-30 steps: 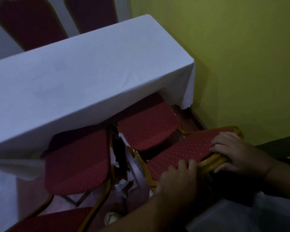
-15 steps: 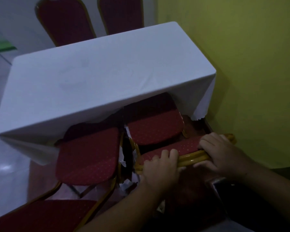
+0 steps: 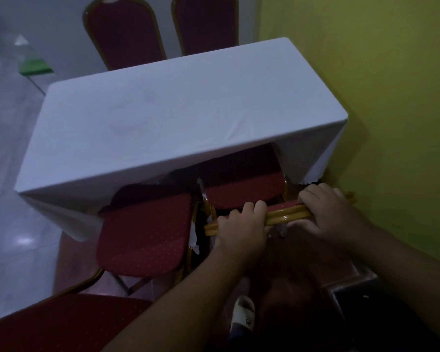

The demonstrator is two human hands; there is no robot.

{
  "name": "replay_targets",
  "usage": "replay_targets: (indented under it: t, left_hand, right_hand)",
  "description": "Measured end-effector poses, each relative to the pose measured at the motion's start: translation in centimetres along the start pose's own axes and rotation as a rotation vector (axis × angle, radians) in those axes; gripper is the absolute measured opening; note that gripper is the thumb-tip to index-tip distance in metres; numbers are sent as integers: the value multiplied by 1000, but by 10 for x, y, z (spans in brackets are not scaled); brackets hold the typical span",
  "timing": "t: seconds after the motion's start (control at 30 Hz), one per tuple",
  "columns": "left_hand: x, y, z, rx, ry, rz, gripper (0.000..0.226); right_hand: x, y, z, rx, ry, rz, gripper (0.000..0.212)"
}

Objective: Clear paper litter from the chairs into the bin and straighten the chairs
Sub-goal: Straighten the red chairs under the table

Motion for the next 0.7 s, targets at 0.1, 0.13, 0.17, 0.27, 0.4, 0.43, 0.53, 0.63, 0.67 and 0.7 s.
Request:
replay_targets:
  t: [0.1,0.13,0.17,0.27,0.4,0.43,0.53,0.63,0.67,0.7]
  left_hand:
    - [-7,3,2,10,6,4,29]
    - [-10,4,4,19,9,13,29]
    - [-13,6,5,24,13,21,29]
    - [-20,8,10,22,27,23,30]
    - [-30,9,15,39,33,12,29]
    - [-31,9,16,48,32,11,28]
    - [-34,7,16,52,32,38,30]
    - [-28,14,23,109,49,80,42]
    - [-23,21,30,134,50,68,47]
    - [-15,30,38,152,44,47,52]
  right_hand:
    - [-8,-1,-2,-18,-34,7,77]
    - [-11,-2,-3,-22,-50,17,78]
    - [-14,-3,-3,-23,-65,28,79]
    - [-22,-5,-4,-14,-88,50,77]
    - [-33,-5,-6,3,-107,101,76]
    - [-35,-5,-7,6,-112,125,76]
    - [-37,1,-10,3,-144,201,75]
    - [-40,11,-4,-4,-204,342,74]
    - [-42,14,2,5,-210,355,76]
    - [-45,18,12,11,-199,330,78]
Point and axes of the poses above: each hand's wrist, its own x-axis away from the middle knuckle, its own y-axis out of the back of the hand, z = x × y, the point moved 4 cm from there along -x, towards the middle knuckle, and after that the axes turned 3 degrees about -z, right-handed, at the moved point
